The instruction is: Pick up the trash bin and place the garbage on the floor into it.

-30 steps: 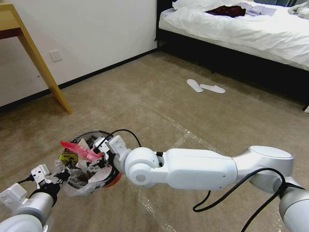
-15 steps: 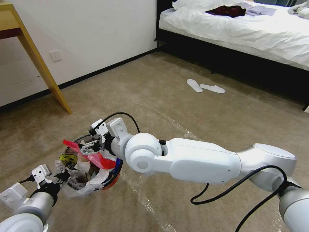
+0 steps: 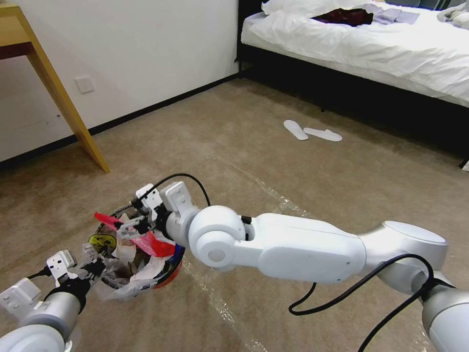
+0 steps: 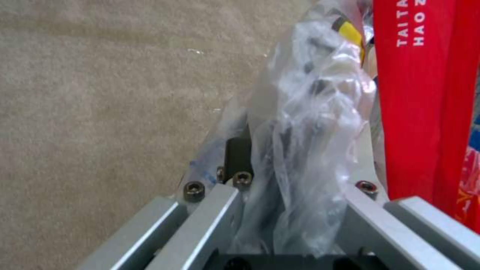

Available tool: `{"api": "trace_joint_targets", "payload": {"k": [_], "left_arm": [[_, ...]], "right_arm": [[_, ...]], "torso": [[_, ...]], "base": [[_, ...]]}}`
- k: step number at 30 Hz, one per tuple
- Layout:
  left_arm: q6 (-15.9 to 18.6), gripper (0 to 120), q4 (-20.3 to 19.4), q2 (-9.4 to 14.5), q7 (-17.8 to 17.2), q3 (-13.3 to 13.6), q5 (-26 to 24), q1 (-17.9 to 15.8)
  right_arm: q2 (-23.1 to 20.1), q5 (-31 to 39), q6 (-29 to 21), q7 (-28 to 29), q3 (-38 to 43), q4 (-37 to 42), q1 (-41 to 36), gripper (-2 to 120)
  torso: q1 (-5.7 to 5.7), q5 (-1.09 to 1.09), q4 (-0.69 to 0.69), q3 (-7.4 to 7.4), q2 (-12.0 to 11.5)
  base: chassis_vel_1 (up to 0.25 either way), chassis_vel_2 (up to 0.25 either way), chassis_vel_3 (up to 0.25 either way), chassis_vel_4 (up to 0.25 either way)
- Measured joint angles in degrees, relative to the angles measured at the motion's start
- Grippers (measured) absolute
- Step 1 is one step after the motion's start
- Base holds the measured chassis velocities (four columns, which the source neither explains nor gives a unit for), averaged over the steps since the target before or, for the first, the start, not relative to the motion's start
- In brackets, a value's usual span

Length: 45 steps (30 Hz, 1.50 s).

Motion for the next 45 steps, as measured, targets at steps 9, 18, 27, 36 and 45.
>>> {"api": "trace_joint_targets", "payload": {"k": [9, 18, 27, 36, 45], "left_arm": [[0.0, 1, 0.2, 0.4, -0.1, -0.6, -0.1, -0.1], [0.0, 1, -0.7, 0.2, -0.4, -2.2, -0.5, 1.3], [0.2, 1, -2.2, -0.7, -1.1, -2.9, -0.5, 2.1], [0.2, 1, -2.1, -0.8, -1.1, -4.0, -0.3, 2.2], [0.2, 1, -2.0, -1.1, -1.2, -4.6, -0.3, 2.0]], "right_arm": [[-8.1, -2.5, 11.8, -10.5, 14.6, 8.0, -3.8, 100], [-16.3, -13.8, 24.8, -23.4, 35.1, 9.9, -19.6, 100], [-16.4, -32.0, 30.1, -28.1, 67.7, 12.1, -46.6, 100], [-8.6, -50.5, 31.7, -28.1, 78.4, 12.5, -67.5, 100], [-2.1, -60.3, 34.8, -27.1, 80.4, 11.5, -75.4, 100]], "torso": [[0.00, 0.01, -0.01, 0.00, 0.0], [-0.01, 0.03, -0.02, -0.01, 0.0], [-0.01, 0.01, 0.00, -0.01, 0.0], [-0.01, 0.00, 0.00, -0.01, 0.0], [-0.01, -0.01, -0.01, -0.01, 0.0]], "base": [[0.000, 0.000, 0.000, 0.000], [0.000, 0.000, 0.000, 0.000], [0.000, 0.000, 0.000, 0.000], [0.000, 0.000, 0.000, 0.000], [0.000, 0.000, 0.000, 0.000]]}}
